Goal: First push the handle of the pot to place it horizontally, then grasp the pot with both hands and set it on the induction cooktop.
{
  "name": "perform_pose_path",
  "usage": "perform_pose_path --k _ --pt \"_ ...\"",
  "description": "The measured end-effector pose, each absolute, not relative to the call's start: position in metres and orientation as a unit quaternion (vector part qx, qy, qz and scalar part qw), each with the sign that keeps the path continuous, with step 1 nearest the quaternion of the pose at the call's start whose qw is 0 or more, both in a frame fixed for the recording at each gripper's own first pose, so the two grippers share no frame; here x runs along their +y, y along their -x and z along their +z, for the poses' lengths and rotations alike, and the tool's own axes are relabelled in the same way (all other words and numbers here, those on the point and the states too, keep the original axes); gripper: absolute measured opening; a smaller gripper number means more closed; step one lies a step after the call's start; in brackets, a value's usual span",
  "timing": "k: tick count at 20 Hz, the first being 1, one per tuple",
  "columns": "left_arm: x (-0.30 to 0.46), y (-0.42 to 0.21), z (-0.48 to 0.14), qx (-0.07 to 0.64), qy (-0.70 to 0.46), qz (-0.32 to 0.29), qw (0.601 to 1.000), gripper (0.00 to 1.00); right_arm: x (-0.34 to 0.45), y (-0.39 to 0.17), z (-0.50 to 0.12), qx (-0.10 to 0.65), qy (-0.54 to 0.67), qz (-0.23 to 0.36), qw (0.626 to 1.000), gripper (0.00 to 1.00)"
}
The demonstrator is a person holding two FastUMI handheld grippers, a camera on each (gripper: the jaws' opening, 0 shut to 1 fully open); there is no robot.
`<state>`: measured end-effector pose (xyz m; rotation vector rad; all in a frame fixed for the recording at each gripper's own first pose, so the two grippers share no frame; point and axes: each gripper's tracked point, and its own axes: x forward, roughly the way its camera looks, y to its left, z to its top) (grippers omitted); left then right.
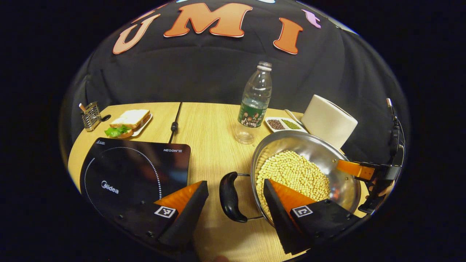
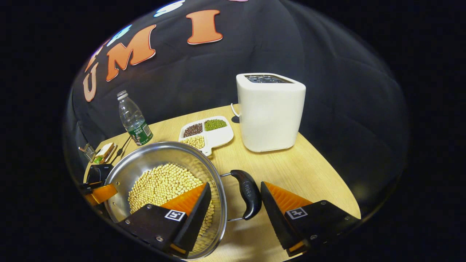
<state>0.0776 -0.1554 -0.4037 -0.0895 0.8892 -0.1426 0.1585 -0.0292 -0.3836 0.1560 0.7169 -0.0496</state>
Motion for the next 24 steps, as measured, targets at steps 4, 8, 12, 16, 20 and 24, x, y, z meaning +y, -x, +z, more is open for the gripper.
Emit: perform_pose_path --k 4,8,12,16,20,24 --pt "-0.159 -0.090 -0.415 0.417 0.035 -0.059 0.906 0.97 -0.030 -0.160 -0.391 0.363 -0.070 -0.028 0.929 0.75" --pt "-0.165 -0.092 -0.427 0.421 0.047 -0.047 0.905 0.79 -0.030 -0.158 -0.392 0.373 -0.085 -0.025 0.924 0.68" --pt "-0.165 -0.090 -0.424 0.420 0.044 -0.042 0.905 0.68 -0.029 -0.153 -0.390 0.375 -0.100 -0.028 0.921 0.57" --pt "-0.162 -0.085 -0.406 0.420 0.040 -0.054 0.905 0.66 -0.026 -0.135 -0.370 0.369 -0.109 -0.039 0.922 0.51" --pt "-0.155 -0.085 -0.360 0.399 0.049 -0.064 0.913 0.65 -0.022 -0.120 -0.319 0.346 -0.120 -0.045 0.929 0.50" --pt "-0.132 -0.084 -0.315 0.385 0.052 -0.068 0.919 0.65 -0.002 -0.106 -0.277 0.330 -0.120 -0.040 0.935 0.45"
